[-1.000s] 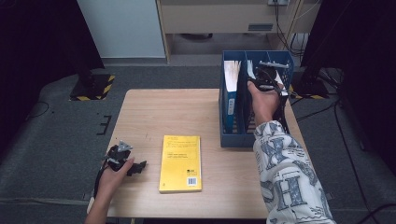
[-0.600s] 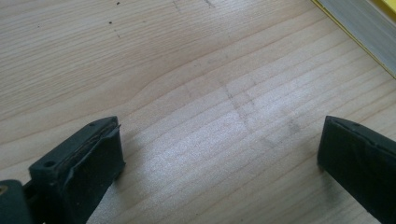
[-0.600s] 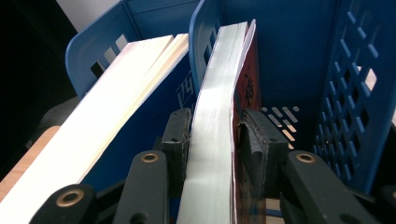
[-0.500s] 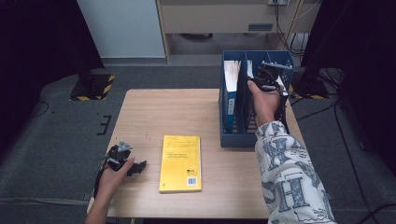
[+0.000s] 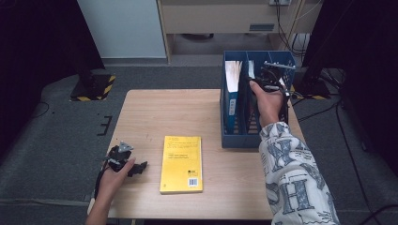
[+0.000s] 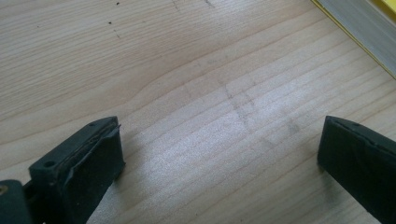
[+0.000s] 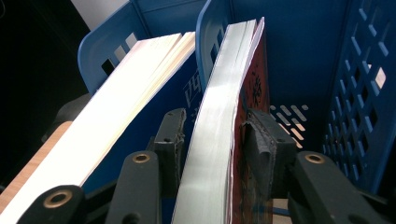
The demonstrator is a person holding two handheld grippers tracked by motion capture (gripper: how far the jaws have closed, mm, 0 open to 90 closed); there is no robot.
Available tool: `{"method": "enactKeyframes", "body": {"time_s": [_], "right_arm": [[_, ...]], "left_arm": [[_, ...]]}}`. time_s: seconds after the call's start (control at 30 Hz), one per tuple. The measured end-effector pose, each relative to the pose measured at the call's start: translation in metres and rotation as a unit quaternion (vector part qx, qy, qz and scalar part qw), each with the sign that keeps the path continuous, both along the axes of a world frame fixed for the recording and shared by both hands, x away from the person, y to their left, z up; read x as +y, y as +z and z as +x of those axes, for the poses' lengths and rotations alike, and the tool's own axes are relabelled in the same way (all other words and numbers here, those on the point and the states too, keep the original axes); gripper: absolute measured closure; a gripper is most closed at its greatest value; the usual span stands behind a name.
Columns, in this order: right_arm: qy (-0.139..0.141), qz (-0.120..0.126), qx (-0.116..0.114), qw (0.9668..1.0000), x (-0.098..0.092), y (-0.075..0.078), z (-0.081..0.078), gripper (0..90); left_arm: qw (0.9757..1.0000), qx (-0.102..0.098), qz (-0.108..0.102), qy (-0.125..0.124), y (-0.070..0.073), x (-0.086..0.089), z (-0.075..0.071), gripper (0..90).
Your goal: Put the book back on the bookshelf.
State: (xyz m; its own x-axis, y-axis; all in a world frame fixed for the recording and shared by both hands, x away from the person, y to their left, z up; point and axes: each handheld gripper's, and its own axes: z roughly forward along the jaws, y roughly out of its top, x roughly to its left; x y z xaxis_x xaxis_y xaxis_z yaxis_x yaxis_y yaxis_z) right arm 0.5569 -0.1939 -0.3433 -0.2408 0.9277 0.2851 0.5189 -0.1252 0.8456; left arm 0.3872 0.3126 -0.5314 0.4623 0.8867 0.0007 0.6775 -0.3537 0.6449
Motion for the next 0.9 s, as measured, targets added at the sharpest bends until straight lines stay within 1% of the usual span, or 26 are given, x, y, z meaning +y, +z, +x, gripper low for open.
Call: {"method": "enactKeyframes", "body": {"time_s": [0.17, 0.23, 0.33, 0.43, 0.47, 0.63, 0.67, 0.77, 0.9], "right_arm": [[0.002, -0.001, 0.0, 1.0, 0.0, 0.0001, -0.0002, 56.4], [0.004, -0.001, 0.002, 1.0, -0.0004, 0.0002, -0.0004, 53.3], [0.007, -0.007, 0.0, 1.0, -0.0011, 0.0006, -0.0009, 49.9], [-0.002, -0.019, -0.006, 0.9998, -0.0025, 0.0019, -0.0024, 48.5], [-0.001, -0.018, -0.006, 0.9998, -0.0044, 0.0018, -0.0024, 45.9], [-0.002, -0.017, -0.006, 0.9998, -0.0062, 0.0024, -0.0032, 42.2], [-0.002, -0.016, -0.007, 0.9998, -0.0072, 0.0029, -0.0036, 39.5], [0.0, -0.013, -0.009, 0.9999, -0.0083, 0.0038, -0.0047, 36.5], [0.001, -0.03, -0.016, 0.9994, -0.0096, 0.0058, -0.0082, 31.4]], "left_arm": [[1.0, 0.0, 0.0, 0.0, 0.0, 0.0, 0.0, 0.0], [1.0, 0.0, 0.0, 0.0, 0.0, 0.0, 0.0, 0.0], [1.0, 0.0, 0.0, 0.0, 0.0, 0.0, 0.0, 0.0], [1.0, 0.0, 0.0, 0.0, 0.0, -0.0001, 0.0, 0.0], [1.0, 0.0, 0.0, 0.0, 0.0, -0.0001, 0.0001, 0.0], [1.0, 0.0, 0.0, 0.0, 0.0, -0.0001, 0.0001, 0.0], [1.0, 0.0, 0.0, 0.0, 0.0, -0.0001, 0.0001, 0.0], [1.0, 0.0, 0.0, 0.0, 0.0, -0.0001, 0.0001, 0.0], [1.0, 0.0, 0.0, 0.0, 0.0, -0.0002, 0.0001, 0.0]]}}
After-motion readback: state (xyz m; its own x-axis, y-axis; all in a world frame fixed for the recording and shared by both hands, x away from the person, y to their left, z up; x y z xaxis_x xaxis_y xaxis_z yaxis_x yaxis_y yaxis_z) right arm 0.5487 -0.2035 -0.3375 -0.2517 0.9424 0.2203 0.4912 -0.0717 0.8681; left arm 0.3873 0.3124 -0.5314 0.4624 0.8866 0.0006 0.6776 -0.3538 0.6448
